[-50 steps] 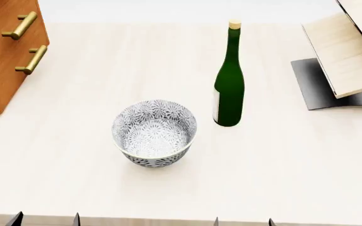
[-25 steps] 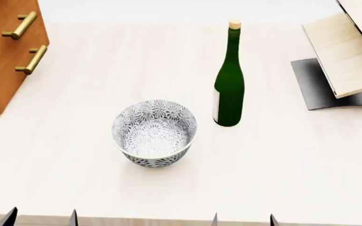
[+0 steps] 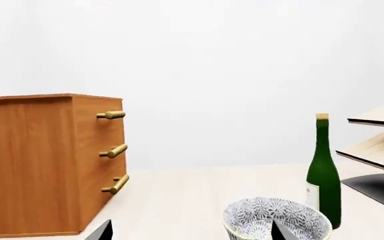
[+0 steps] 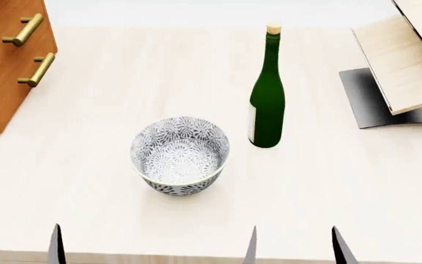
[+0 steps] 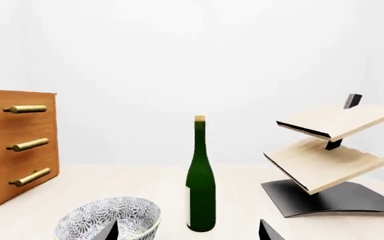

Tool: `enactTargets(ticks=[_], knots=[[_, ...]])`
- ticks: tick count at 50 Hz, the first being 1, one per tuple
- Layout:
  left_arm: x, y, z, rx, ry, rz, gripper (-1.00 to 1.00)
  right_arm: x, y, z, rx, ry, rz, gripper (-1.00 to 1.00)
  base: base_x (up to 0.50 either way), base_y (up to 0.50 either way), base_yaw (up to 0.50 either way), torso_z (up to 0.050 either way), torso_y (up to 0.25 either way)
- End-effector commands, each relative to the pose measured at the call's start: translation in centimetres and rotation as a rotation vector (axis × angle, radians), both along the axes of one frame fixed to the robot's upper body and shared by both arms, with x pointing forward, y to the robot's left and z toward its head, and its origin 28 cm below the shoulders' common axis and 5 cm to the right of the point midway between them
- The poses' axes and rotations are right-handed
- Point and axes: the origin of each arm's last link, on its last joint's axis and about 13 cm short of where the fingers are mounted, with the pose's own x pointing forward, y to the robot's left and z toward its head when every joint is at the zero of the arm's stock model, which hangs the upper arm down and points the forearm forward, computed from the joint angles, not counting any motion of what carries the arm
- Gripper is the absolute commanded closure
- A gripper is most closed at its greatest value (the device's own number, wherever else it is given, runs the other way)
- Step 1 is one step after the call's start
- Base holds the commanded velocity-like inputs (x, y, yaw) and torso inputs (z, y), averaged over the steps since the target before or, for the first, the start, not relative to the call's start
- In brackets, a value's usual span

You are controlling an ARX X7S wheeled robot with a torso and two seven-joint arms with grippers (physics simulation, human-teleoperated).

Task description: Put the wine bottle on the wine rack.

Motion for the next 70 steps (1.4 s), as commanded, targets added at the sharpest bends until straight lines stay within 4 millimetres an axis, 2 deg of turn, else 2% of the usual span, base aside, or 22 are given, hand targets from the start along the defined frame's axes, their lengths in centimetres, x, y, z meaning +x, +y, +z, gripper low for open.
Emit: enactTargets(ticks=[1,2,5,70], knots=[[-2.4,-0.1,3.0,-0.006,-0.173,-0.009,-1.00,-2.6,0.2,3.1,0.010,-0.212,0.000,-1.00,0.00,0.00,0.00,0.000,0.000],[-4.9,-0.4,4.6,0.064,-0.338,0.027,-1.00,-4.7,0.1,4.2,0.005,-0.344,-0.039,-1.00,0.00,0.00,0.00,0.000,0.000],[-5.2,-0.6,4.9,0.071,-0.380,0.021,-1.00,-5.0,0.1,4.6,0.015,-0.397,-0.036,-1.00,0.00,0.00,0.00,0.000,0.000],[-5.2,-0.6,4.7,0.064,-0.377,0.001,-1.00,-4.7,0.3,4.0,0.010,-0.377,-0.017,-1.00,0.01,0.00,0.00,0.000,0.000]])
